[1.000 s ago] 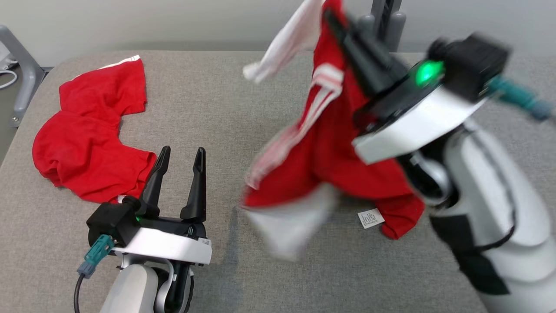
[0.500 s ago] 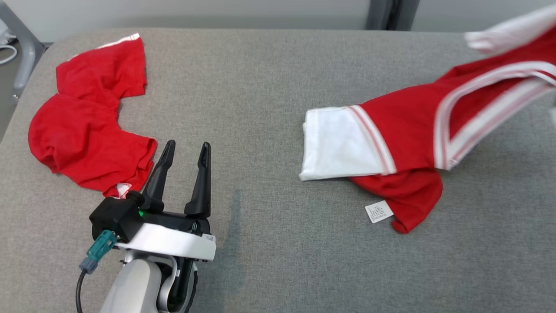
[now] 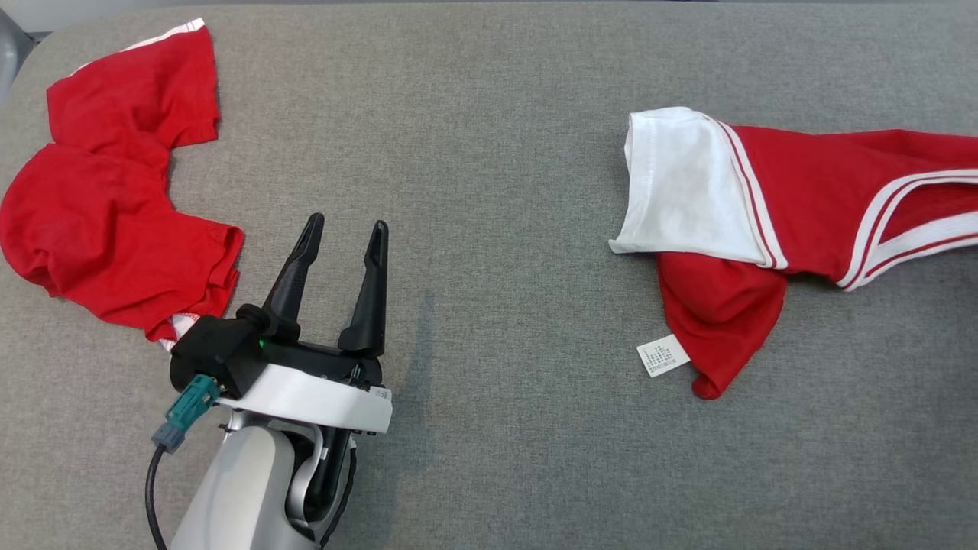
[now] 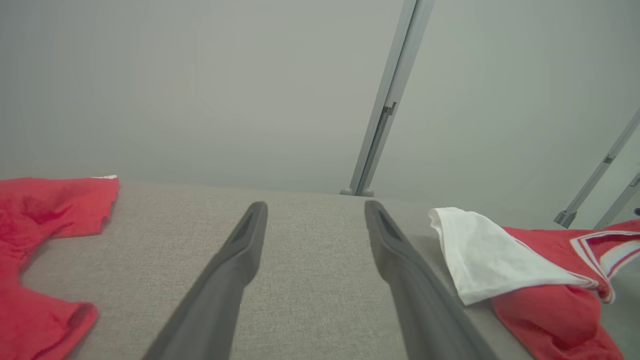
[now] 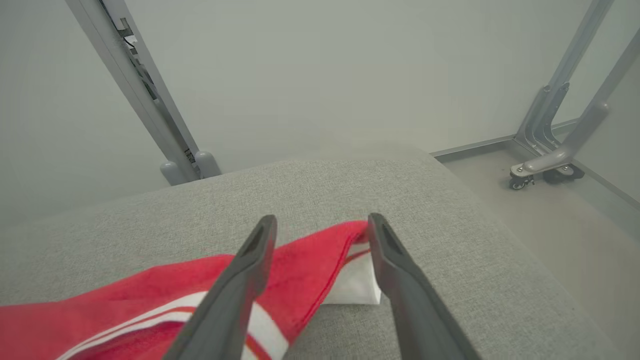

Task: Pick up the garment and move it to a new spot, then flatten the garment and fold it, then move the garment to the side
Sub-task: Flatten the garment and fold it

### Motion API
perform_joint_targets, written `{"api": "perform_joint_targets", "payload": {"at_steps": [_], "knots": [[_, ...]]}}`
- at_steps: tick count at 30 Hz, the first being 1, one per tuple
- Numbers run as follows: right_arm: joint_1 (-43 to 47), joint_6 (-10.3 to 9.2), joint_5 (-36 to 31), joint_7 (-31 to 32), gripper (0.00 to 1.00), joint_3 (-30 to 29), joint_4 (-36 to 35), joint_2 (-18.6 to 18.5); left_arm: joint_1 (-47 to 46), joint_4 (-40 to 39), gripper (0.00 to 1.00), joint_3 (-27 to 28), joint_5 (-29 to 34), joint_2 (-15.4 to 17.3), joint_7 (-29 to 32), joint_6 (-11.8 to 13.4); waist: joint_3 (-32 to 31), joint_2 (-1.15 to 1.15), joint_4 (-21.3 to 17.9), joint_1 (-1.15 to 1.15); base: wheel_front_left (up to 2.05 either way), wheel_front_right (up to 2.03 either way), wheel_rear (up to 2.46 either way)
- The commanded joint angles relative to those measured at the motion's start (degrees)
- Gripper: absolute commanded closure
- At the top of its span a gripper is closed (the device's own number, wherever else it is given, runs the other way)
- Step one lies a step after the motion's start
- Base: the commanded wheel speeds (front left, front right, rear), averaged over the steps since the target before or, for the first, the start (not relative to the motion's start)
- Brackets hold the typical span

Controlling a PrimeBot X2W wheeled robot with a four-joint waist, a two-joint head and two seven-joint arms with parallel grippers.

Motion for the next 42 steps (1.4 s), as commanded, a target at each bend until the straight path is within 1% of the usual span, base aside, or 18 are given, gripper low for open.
{"api": "perform_joint_targets", "payload": {"at_steps": [1, 6, 10, 17, 20, 26, 30, 34, 37, 42], "knots": [[-0.76, 0.00, -0.06, -0.57, 0.00, 0.25, 0.62, 0.43, -0.75, 0.00, 0.00, 0.12, 0.31, 0.21, -0.21, 0.05, -0.06, 0.00, -0.32, 0.00, 0.00, 0.00, 0.00], [-1.92, 0.00, -1.28, -2.98, 0.00, 4.16, 2.28, 2.18, -0.52, 0.31, 0.00, 0.42, 0.35, 0.21, -0.21, 0.10, -1.09, 0.00, -1.76, 0.00, 0.00, 0.00, 0.00], [-1.19, 0.00, -0.22, -5.38, 0.00, 8.61, -0.01, 3.99, 0.12, 0.43, 0.00, 0.98, -0.09, 0.21, -0.21, 0.13, -2.69, 0.00, -3.01, 0.00, 0.00, 0.00, 0.00], [3.81, 0.00, 1.78, -10.51, 0.00, 18.52, -9.94, 5.80, 1.33, 0.25, 0.00, 1.63, -1.15, 0.21, -0.21, 0.54, -5.89, 0.00, -4.21, 0.00, 0.00, 0.00, 0.00], [6.67, 0.00, 0.64, -12.26, 0.00, 22.27, -14.12, 6.16, 2.25, 0.19, 0.00, 1.92, -1.29, 0.21, -0.21, 0.62, -6.96, 0.00, -4.53, 0.00, 0.00, 0.00, 0.00], [12.44, 0.00, -2.45, -14.50, 0.00, 26.81, -20.15, 8.15, 3.89, 0.17, 0.00, 2.47, -1.41, 0.21, -0.21, 0.50, -8.52, 0.00, -4.73, 0.00, 0.00, 0.00, 0.00], [15.91, 0.00, -4.59, -14.65, 0.00, 27.14, -21.18, 9.39, 4.73, 0.20, 0.00, 2.57, -1.39, 0.21, -0.21, 0.37, -8.98, 0.00, -4.52, 0.00, 0.00, 0.00, 0.00], [18.24, 0.00, -6.93, -14.10, 0.00, 26.98, -21.05, 9.38, 5.31, 0.20, 0.00, 2.75, -1.35, 0.20, -0.21, 0.21, -8.98, 0.00, -4.21, 0.00, 0.00, 0.00, 0.00], [19.84, 0.00, -7.41, -13.53, 0.00, 26.58, -20.42, 9.76, 5.34, 0.26, 0.00, 2.82, -1.25, 0.21, -0.21, 0.11, -8.80, 0.00, -4.01, 0.00, 0.00, 0.00, 0.00], [21.49, 0.00, -11.58, -11.54, 0.00, 25.31, -17.74, 9.29, 5.14, 0.41, 0.00, 2.26, -1.19, 0.21, -0.21, -0.02, -7.93, 0.00, -3.61, 0.00, 0.00, 0.00, 0.00]]}}
